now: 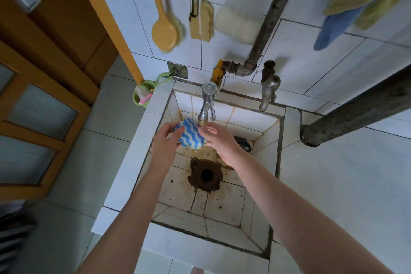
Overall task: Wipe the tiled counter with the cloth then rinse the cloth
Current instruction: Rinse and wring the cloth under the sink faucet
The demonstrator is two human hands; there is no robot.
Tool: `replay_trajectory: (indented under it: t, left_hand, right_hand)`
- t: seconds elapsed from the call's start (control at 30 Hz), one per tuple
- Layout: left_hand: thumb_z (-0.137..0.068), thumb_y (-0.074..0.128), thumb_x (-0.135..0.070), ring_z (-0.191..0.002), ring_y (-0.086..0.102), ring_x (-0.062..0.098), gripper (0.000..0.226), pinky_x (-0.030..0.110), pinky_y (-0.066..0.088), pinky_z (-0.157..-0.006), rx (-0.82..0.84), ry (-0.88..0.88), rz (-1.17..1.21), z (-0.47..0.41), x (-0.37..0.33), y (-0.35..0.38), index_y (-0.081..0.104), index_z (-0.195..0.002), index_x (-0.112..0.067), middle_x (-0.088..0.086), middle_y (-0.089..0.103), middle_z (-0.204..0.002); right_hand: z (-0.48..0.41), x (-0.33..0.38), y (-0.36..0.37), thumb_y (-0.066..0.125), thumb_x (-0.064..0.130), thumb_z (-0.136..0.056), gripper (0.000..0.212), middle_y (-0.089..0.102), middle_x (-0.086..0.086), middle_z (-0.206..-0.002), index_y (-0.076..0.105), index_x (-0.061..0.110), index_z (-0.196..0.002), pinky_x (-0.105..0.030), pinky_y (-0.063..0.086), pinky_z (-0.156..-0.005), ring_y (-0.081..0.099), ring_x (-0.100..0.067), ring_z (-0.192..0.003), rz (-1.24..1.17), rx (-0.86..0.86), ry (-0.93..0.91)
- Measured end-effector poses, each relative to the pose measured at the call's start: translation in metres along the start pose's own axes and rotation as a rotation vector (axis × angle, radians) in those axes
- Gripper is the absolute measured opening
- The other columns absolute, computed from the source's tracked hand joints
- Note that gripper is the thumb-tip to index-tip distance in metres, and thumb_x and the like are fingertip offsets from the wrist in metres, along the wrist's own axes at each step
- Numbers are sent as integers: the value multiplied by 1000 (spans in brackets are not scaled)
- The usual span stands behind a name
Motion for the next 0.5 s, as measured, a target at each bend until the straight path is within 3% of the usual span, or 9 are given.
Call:
replay_trajectory:
  t: [0.1, 0.27, 0.4, 0.43, 0.5]
  left_hand:
    - [-94, 51, -13, -89, 63, 13, 16, 10, 52, -61, -29, 24, -21, 0, -4, -3, 56, -107, -6, 7, 59, -104]
    - [-93, 52, -11, -88, 64, 15, 12, 16, 55, -67, -10, -2, 29, 3, -3, 1, 56, -104, -9, 1, 64, -94]
    - [-93, 52, -10, -88, 63, 12, 12, 16, 54, -69, -20, -36, 98, 3, -2, 4, 56, -104, -10, -2, 64, -93]
    - [-93, 52, -10, -88, 63, 13, 12, 16, 54, -70, -26, -51, 118, 3, 0, 4, 56, -105, -10, -2, 64, -93]
    - [-93, 53, -11, -91, 64, 15, 14, 18, 54, -73, -29, -88, 157, 2, 3, 5, 56, -107, -10, 0, 65, -95]
  right_hand:
    - [3, 0, 0, 60, 4, -87, 32, 61, -13, -116, 57, 0, -119, -25, 55, -79, 60, -23, -105, 33, 55, -9]
    - [5, 5, -6, 60, 2, -87, 27, 64, -4, -107, 61, 3, -115, -26, 55, -82, 62, -19, -98, 110, 5, -41]
    - [6, 13, -14, 58, 0, -87, 25, 61, 6, -91, 62, 1, -112, -5, 47, -65, 59, -7, -85, 127, -54, -99]
    - [6, 14, -15, 58, -1, -87, 26, 61, 6, -90, 62, 1, -112, -5, 47, -66, 58, -4, -83, 124, -68, -105]
    - [6, 17, -19, 58, -2, -87, 25, 62, 5, -91, 63, 2, -111, -18, 51, -82, 59, -7, -86, 102, -106, -115]
Point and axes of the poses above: each hand's wrist, its own z-axis away from the middle knuckle, its own y-axis out of the palm, x = y × z, the point moved 9 cm from there along -z, towards the middle knuckle
